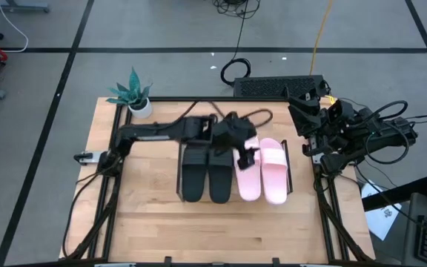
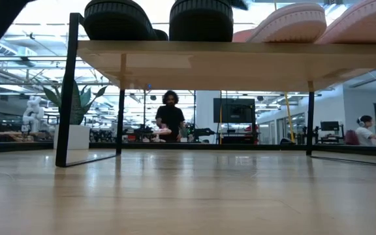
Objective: Pick and place slides into the shelf
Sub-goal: Put the pink slipper on the shelf
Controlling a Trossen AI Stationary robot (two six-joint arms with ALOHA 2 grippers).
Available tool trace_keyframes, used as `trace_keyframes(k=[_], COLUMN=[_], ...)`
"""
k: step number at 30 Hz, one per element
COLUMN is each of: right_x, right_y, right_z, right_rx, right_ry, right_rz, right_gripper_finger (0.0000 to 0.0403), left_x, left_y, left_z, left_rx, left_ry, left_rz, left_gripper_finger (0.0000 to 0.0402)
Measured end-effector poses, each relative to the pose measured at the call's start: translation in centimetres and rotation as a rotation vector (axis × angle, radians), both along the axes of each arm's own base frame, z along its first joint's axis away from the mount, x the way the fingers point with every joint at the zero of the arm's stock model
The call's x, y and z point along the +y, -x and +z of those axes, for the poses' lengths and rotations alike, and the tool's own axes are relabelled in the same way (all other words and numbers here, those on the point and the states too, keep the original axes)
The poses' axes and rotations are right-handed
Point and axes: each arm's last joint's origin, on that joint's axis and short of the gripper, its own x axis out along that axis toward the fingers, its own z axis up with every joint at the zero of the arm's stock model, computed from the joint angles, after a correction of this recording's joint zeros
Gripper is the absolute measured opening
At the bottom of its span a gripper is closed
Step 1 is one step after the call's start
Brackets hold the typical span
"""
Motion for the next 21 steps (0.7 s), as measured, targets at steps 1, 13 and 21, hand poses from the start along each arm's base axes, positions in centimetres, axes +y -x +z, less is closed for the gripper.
trace_keyframes(k=[1,13,21], right_x=[0.0,0.1,0.3], right_y=[0.0,-0.5,-1.3], right_z=[0.0,-0.3,-0.7], right_rx=[0.000,0.035,0.058], right_ry=[0.000,0.040,0.050], right_rz=[0.000,-0.033,-0.040], right_gripper_finger=[0.0093,0.0093,0.0093], left_x=[1.0,6.9,7.4], left_y=[-0.2,-1.6,-2.8], left_z=[-0.4,-4.8,-6.5], left_rx=[0.016,0.181,0.198], left_ry=[0.013,0.008,-0.013], left_rz=[0.009,0.033,0.017], left_gripper_finger=[0.0292,0.0292,0.0292])
